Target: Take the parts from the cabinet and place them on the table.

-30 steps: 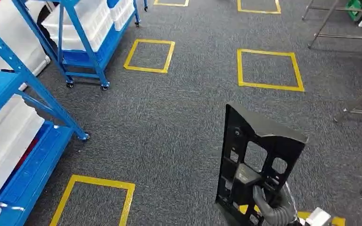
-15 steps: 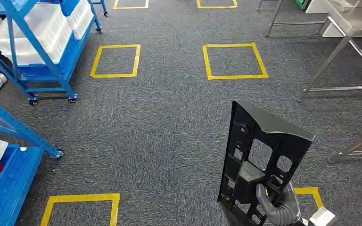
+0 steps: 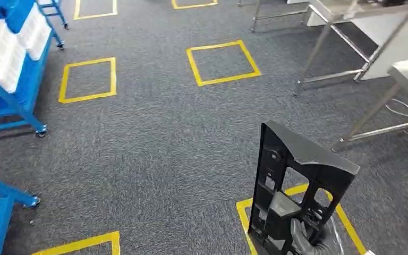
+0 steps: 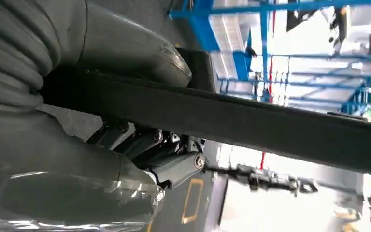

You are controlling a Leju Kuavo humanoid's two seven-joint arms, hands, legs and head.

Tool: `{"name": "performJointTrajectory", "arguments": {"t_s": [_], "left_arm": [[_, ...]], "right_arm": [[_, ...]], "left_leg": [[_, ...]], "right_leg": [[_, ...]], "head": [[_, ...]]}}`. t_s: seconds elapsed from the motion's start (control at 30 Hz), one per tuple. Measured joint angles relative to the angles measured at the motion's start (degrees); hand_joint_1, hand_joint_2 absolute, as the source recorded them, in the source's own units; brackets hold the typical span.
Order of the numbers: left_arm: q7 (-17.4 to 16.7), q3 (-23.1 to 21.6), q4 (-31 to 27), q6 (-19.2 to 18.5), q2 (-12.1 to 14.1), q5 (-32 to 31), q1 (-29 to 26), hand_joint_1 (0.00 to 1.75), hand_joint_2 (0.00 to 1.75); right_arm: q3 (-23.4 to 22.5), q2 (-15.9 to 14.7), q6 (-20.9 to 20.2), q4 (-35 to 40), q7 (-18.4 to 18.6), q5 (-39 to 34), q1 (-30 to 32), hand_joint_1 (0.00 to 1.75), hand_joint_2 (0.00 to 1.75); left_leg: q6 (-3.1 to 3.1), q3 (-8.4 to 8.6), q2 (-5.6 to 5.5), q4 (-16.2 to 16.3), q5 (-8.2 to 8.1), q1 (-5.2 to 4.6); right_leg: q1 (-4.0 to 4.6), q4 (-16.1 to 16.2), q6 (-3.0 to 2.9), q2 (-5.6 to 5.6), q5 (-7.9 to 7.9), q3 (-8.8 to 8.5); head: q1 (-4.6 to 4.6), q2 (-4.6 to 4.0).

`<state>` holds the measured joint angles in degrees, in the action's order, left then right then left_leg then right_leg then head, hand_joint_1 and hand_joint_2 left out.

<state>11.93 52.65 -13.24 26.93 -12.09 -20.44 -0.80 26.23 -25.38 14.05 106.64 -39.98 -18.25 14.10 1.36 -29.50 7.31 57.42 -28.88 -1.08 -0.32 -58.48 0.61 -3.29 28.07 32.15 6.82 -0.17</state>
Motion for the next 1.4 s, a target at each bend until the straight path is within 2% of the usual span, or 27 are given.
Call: {"name": "performJointTrajectory", "arguments": {"t_s": [0.07, 0.13, 0.2, 0.27, 0.33, 0.37, 0.4, 0.43, 0.53, 0.57, 0.6, 0.63, 0.67, 0.73, 0.77, 0.83, 0.87, 0.9, 0.93, 1.07, 1.1, 1.13, 1.17, 1.23, 1.27, 1.33, 1.4], "left_arm": [[0.0, 0.0, 0.0, -0.4, 0.1, 0.0, 0.3, 0.00, 1.75], [0.1, 0.1, 0.0, -0.6, 0.2, 0.0, 0.2, 0.00, 1.75], [0.1, 0.2, 0.0, -0.8, 0.2, 0.0, 0.1, 0.00, 1.75], [0.1, 0.3, 0.0, -0.9, 0.3, 0.0, 0.0, 0.00, 1.75], [0.1, 0.4, 0.0, -1.1, 0.3, 0.0, 0.0, 0.00, 1.75], [0.1, 0.4, 0.0, -1.2, 0.3, 0.0, 0.0, 0.00, 1.75], [0.1, 0.4, 0.0, -1.4, 0.4, 0.1, 0.0, 0.00, 1.75], [0.2, 0.5, 0.0, -1.6, 0.4, 0.1, 0.0, 0.00, 1.75], [0.3, 0.9, 0.0, -1.8, 0.5, 0.5, 0.1, 0.00, 1.75], [0.3, 1.0, 0.0, -1.8, 0.5, 0.6, 0.1, 0.00, 1.75], [0.4, 1.0, 0.0, -1.8, 0.5, 0.6, 0.2, 0.00, 1.75], [0.4, 1.1, 0.0, -1.8, 0.5, 0.6, 0.1, 0.00, 1.75], [0.4, 1.1, 0.0, -1.9, 0.5, 0.7, 0.0, 0.00, 1.75], [0.4, 1.5, 0.0, -2.1, 0.5, 1.0, -0.2, 0.00, 1.75], [0.4, 1.6, 0.0, -2.2, 0.5, 1.1, -0.3, 0.00, 1.75], [0.5, 1.8, 0.0, -2.5, 0.5, 1.1, -0.2, 0.00, 1.75], [0.5, 1.9, 0.0, -2.8, 0.4, 1.0, -0.1, 0.00, 1.75], [0.6, 1.9, -0.1, -3.0, 0.3, 1.0, 0.0, 0.00, 1.75], [0.7, 1.9, -0.2, -3.3, 0.2, 0.8, 0.0, 0.00, 1.75], [0.9, 1.9, -0.6, -4.2, 0.1, 0.3, 0.3, 0.00, 1.75], [0.9, 1.9, -0.9, -4.5, 0.1, 0.1, 0.3, 0.00, 1.75], [1.1, 1.9, -1.0, -4.7, 0.1, 0.0, 0.2, 0.00, 1.75], [1.1, 1.9, -1.0, -4.8, 0.1, 0.0, 0.1, 0.00, 1.75], [1.1, 1.9, -1.0, -4.9, 0.2, -0.1, -0.1, 0.00, 1.75], [1.2, 1.9, -1.0, -5.0, 0.1, -0.1, -0.2, 0.00, 1.75], [3.5, 2.2, -1.7, -5.7, 0.3, 0.1, -0.3, 0.00, 1.75], [4.3, 2.6, -2.3, -6.5, 0.4, -0.1, -0.2, 0.00, 1.75]], "right_arm": [[0.0, 0.1, 0.3, 0.3, 0.0, 0.2, 0.5, 1.75, 1.75], [0.0, 0.3, 0.4, 0.7, 0.0, 0.2, 0.5, 1.75, 1.75], [0.0, 0.7, 0.5, 0.9, 0.0, 0.5, 0.6, 1.75, 1.75], [0.0, 0.8, 0.5, 0.9, 0.0, 0.6, 0.7, 1.75, 1.75], [0.0, 1.0, 0.6, 0.9, 0.0, 0.6, 0.8, 1.75, 1.75], [0.0, 1.1, 0.7, 1.0, 0.0, 0.8, 0.9, 1.75, 1.75], [0.0, 1.2, 0.8, 1.2, 0.0, 0.9, 0.9, 1.75, 1.75], [0.0, 1.2, 1.0, 1.4, 0.0, 1.0, 0.9, 1.75, 1.75], [0.2, 1.7, 1.5, 2.1, 0.0, 2.1, 1.5, 1.75, 1.75], [0.2, 1.8, 1.6, 2.3, 0.0, 2.3, 1.8, 1.75, 1.75], [0.3, 1.9, 1.6, 2.3, 0.0, 2.4, 2.1, 1.75, 1.75], [0.3, 1.9, 1.7, 2.5, 0.1, 2.6, 2.0, 1.75, 1.75], [0.3, 2.0, 1.8, 2.6, 0.1, 2.8, 1.8, 1.75, 1.75], [0.4, 2.7, 1.8, 2.6, 0.6, 3.5, 1.9, 1.75, 1.75], [0.5, 3.2, 1.8, 2.6, 1.0, 4.0, 1.9, 1.75, 1.75], [0.5, 4.0, 1.6, 2.7, 2.0, 4.9, 1.9, 1.75, 1.75], [0.5, 4.7, 1.4, 2.9, 2.6, 5.5, 1.9, 1.75, 1.75], [0.5, 5.3, 1.2, 3.3, 3.2, 6.1, 1.8, 1.75, 1.75], [0.5, 5.8, 1.0, 3.7, 3.7, 6.5, 1.5, 1.75, 1.75], [0.1, 7.8, 0.1, 4.7, 5.2, 8.0, 1.3, 1.75, 1.75], [-0.1, 8.4, -0.2, 5.1, 5.6, 8.4, 1.5, 1.75, 1.75], [-0.3, 9.0, -0.4, 5.5, 5.8, 8.7, 1.4, 1.75, 1.75], [-0.5, 9.4, -0.5, 5.6, 5.9, 8.9, 1.2, 1.75, 1.75], [-1.0, 10.3, -0.7, 5.9, 6.3, 9.2, 1.4, 1.75, 1.75], [-1.0, 10.7, -0.7, 6.1, 6.4, 9.2, 1.5, 1.75, 1.75], [-1.5, 11.5, -2.3, 6.2, 7.2, 9.7, 1.6, 1.75, 1.75], [-2.2, 12.6, -3.9, 6.4, 7.9, 10.5, 1.7, 1.75, 1.75]], "left_leg": [[-0.55, 0.22, 1.22, 0.1, -0.32, -0.15], [-1.23, -1.40, -4.93, 4.5, -3.90, 0.65], [-1.60, -5.44, -6.80, 14.0, -8.61, 0.98], [-1.83, -7.35, -6.86, 18.5, -9.28, 1.21], [-1.82, -4.15, -7.12, 11.9, -4.63, 1.51], [-1.84, -1.67, -8.18, 6.7, -1.98, 1.73], [-1.82, 0.34, -11.16, 1.9, -0.50, 2.05], [-1.85, 0.66, -13.14, 0.8, -1.26, 1.96], [-0.95, 0.44, -11.09, 0.9, -0.74, 1.39], [-0.18, 0.48, -10.22, 0.2, -0.18, 1.87], [0.29, 0.36, -9.10, -0.1, 0.22, 1.90], [0.79, 0.20, -8.43, -0.4, 0.47, 1.77], [0.93, 0.00, -7.58, -0.4, 0.57, 1.54], [1.03, -0.33, -5.59, -0.4, 0.60, 1.08], [1.03, -0.44, -4.65, -0.3, 0.60, 0.94], [1.03, -0.47, -3.06, -0.3, 0.57, 0.76], [0.98, -0.38, -2.30, -0.3, 0.52, 0.68], [0.85, -0.13, -1.69, -0.3, 0.43, 0.59], [0.58, -0.04, -1.17, -0.2, 0.26, 0.31], [-0.40, 0.51, 1.43, -0.3, 0.15, 0.30], [-0.97, 0.17, 0.21, 0.3, -0.53, 0.46], [-1.30, -0.54, -3.80, 2.5, -2.37, 0.70], [-1.44, -2.02, -5.51, 6.1, -4.57, 0.89], [-1.85, -6.13, -6.82, 15.5, -8.83, 1.28], [-2.02, -7.28, -6.83, 18.1, -9.20, 1.37], [-2.28, -5.58, -6.92, 14.4, -5.68, 1.79], [-2.53, -1.11, -9.05, 4.4, -0.30, 2.35]], "right_leg": [[-0.56, 0.6, -0.76, 1.53, -0.49, -0.08], [-0.77, 0.8, -1.39, 2.61, -0.89, 0.20], [-0.76, 0.7, -1.64, 4.03, -1.10, 0.55], [-0.75, 0.6, -1.51, 5.56, -1.29, 0.78], [-0.88, 0.3, -1.32, 7.45, -1.39, 0.81], [-0.98, 0.1, -1.14, 8.24, -1.40, 0.82], [-1.09, -0.1, -0.80, 8.93, -1.38, 1.07], [-0.82, -0.4, -0.31, 9.64, -1.47, 1.48], [-1.38, 0.1, 1.23, 11.81, -2.47, 2.22], [-1.35, 0.2, 1.75, 12.45, -2.80, 2.56], [-1.47, -0.5, 1.58, 10.39, -2.23, 2.93], [-0.97, -2.8, 1.65, 6.36, -0.06, 4.14], [-0.92, -6.4, 1.81, 4.82, 2.32, 5.75], [-1.03, -15.6, 2.01, 3.70, 6.50, 9.45], [-1.01, -17.4, 2.05, 3.60, 6.71, 9.90], [-0.97, -12.8, 1.86, 3.26, 3.98, 6.70], [-0.87, -7.0, 1.56, 2.49, 1.62, 3.18], [-0.50, -1.6, 1.01, -0.05, -0.03, -0.26], [0.25, 0.9, 0.24, -3.13, 0.70, -1.46], [0.46, 1.1, -0.64, 0.00, -0.23, -0.83], [-0.50, 1.7, -1.01, 0.73, -0.73, -1.21], [-0.48, 1.8, -1.30, 1.54, -0.94, -1.02], [-0.51, 1.8, -1.53, 2.18, -1.08, -0.82], [-0.49, 1.7, -1.67, 3.84, -1.20, -0.49], [-0.51, 1.5, -1.64, 4.77, -1.23, -0.35], [-0.63, 1.2, -1.51, 6.75, -1.26, -0.32], [-0.86, 0.6, -0.97, 8.45, -1.04, -0.24]], "head": [[0.00, 0.00], [0.00, 0.00], [0.00, 0.00], [0.00, 0.00], [0.00, 0.00], [0.00, 0.00], [0.00, 0.00], [0.00, 0.00], [0.00, 0.00], [0.00, 0.00], [0.00, 0.00], [-0.07, 0.00], [-0.07, 0.00], [-0.07, 0.00], [-0.07, 0.00], [-0.07, 0.00], [-0.07, 0.00], [-0.07, 0.00], [-0.07, 0.00], [-0.07, 0.00], [-0.04, -0.02], [-0.07, 0.00], [-0.02, 0.00], [-0.04, 0.00], [-0.04, 0.00], [-0.04, 0.00], [-0.04, -0.02]]}}
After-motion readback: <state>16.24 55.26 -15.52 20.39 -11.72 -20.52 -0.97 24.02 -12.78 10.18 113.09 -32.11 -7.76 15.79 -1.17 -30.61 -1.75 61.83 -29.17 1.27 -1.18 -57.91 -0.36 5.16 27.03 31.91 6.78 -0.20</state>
